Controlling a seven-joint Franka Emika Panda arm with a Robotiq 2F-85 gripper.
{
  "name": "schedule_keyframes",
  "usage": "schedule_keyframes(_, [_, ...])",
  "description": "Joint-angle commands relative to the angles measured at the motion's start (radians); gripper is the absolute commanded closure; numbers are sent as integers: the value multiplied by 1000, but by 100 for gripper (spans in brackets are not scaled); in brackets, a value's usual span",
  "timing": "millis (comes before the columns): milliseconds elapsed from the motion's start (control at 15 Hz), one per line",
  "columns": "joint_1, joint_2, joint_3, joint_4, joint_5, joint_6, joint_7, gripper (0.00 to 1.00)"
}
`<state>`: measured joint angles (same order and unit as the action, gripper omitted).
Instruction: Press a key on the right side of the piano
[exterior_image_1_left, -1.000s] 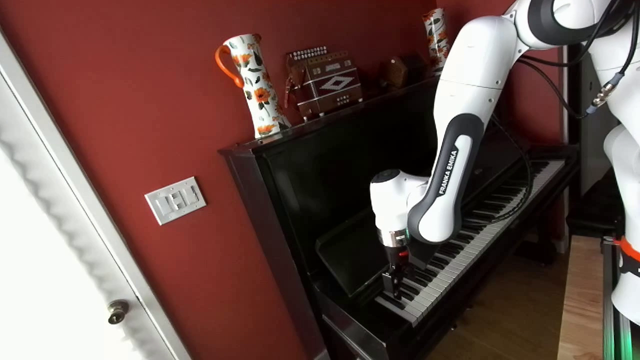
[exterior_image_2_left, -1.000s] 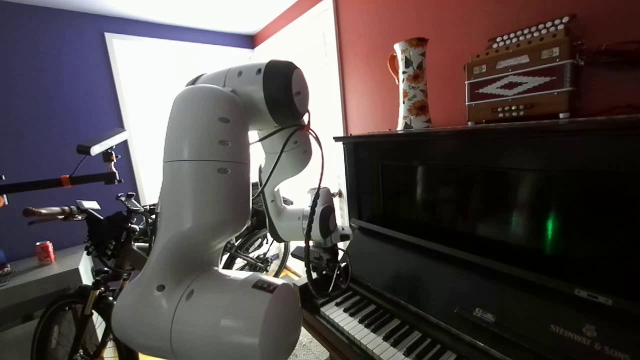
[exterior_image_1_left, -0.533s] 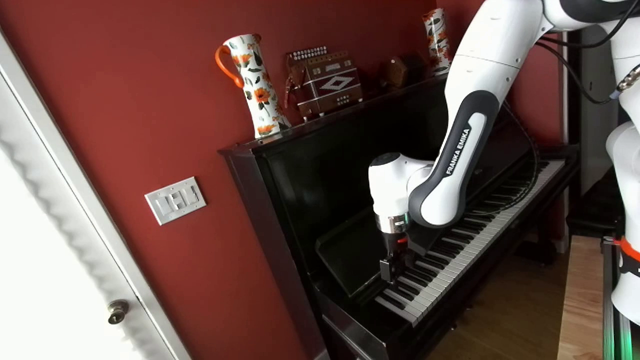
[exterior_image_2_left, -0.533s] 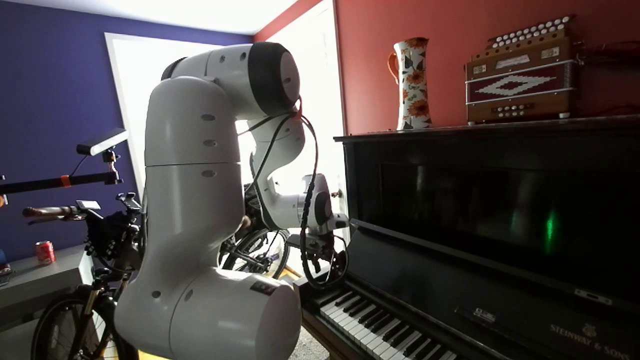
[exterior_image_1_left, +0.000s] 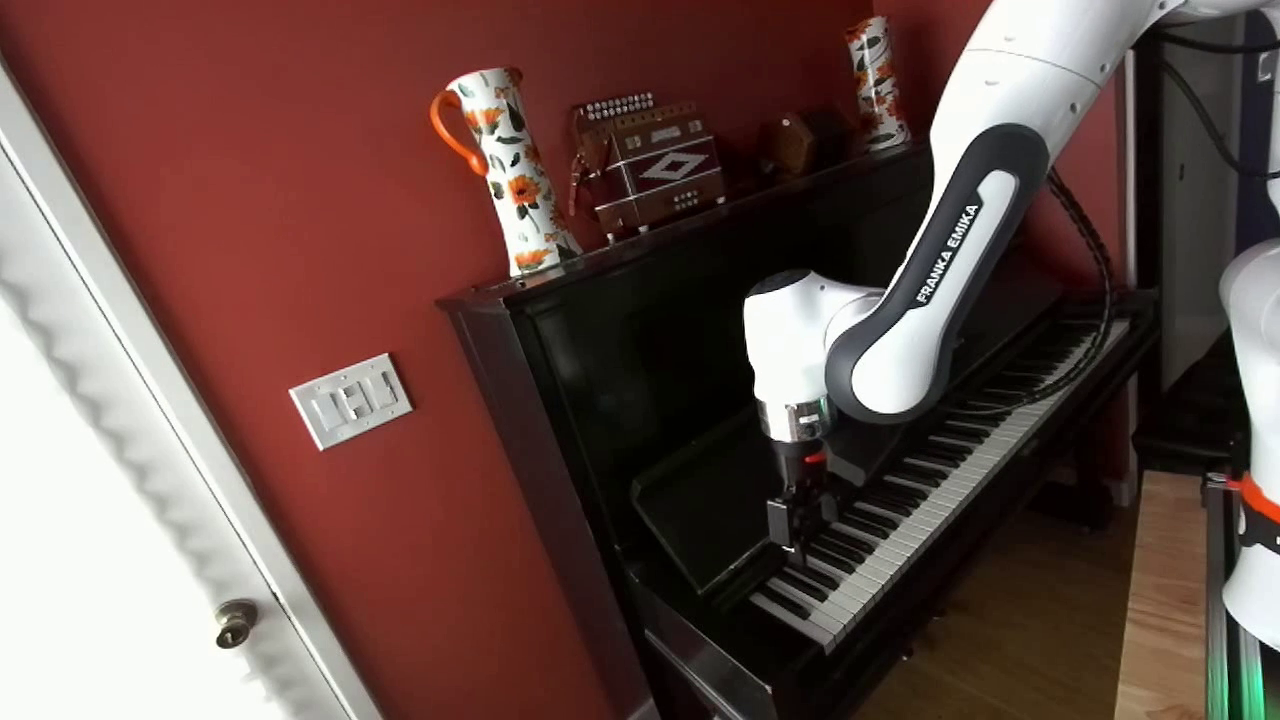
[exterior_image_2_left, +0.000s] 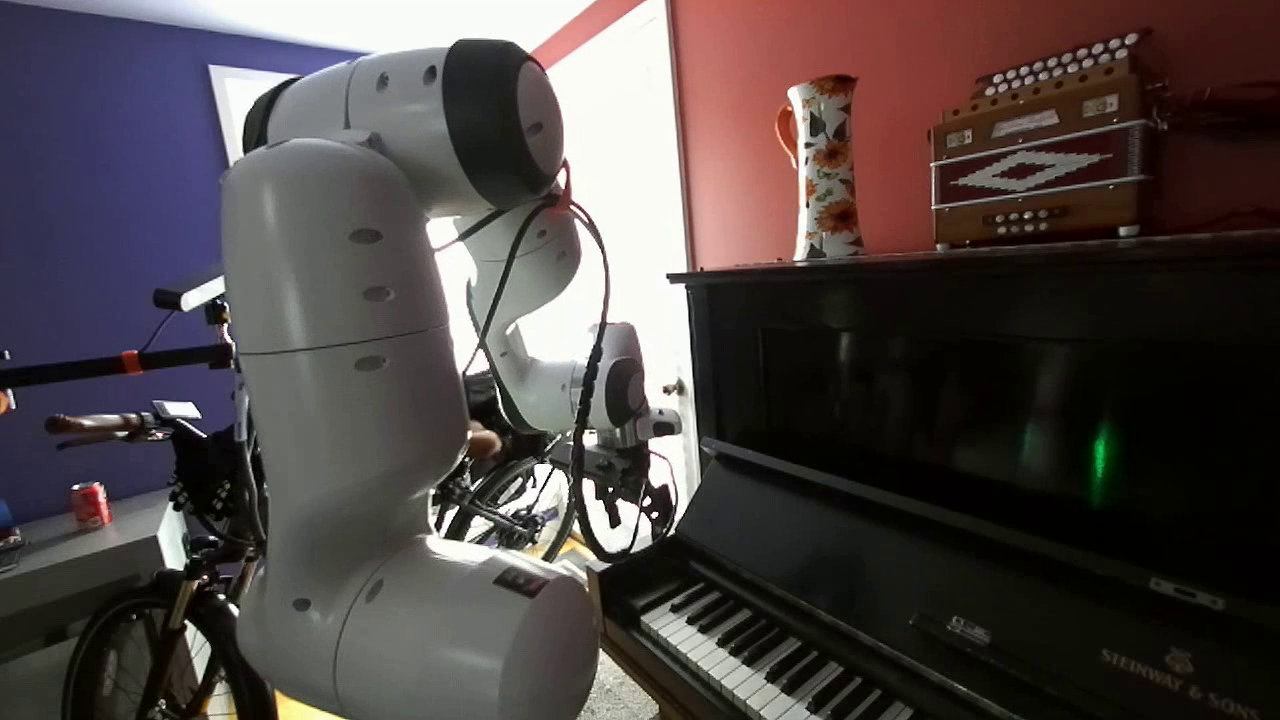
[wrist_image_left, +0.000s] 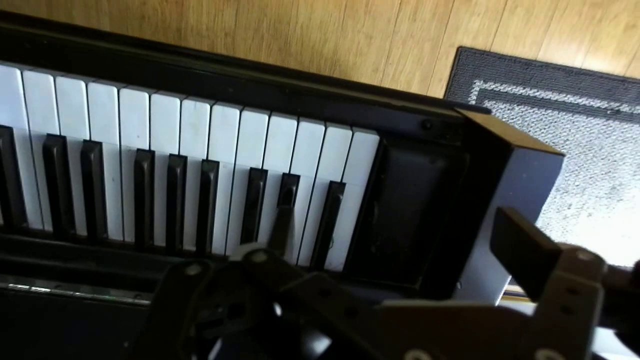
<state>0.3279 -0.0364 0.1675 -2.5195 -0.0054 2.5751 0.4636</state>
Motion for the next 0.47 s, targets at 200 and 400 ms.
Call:
schedule_keyframes(200, [-39, -47, 51, -21, 53, -18, -33, 0])
schedule_keyframes(400, [-40, -51, 52, -26, 56, -18, -36, 0])
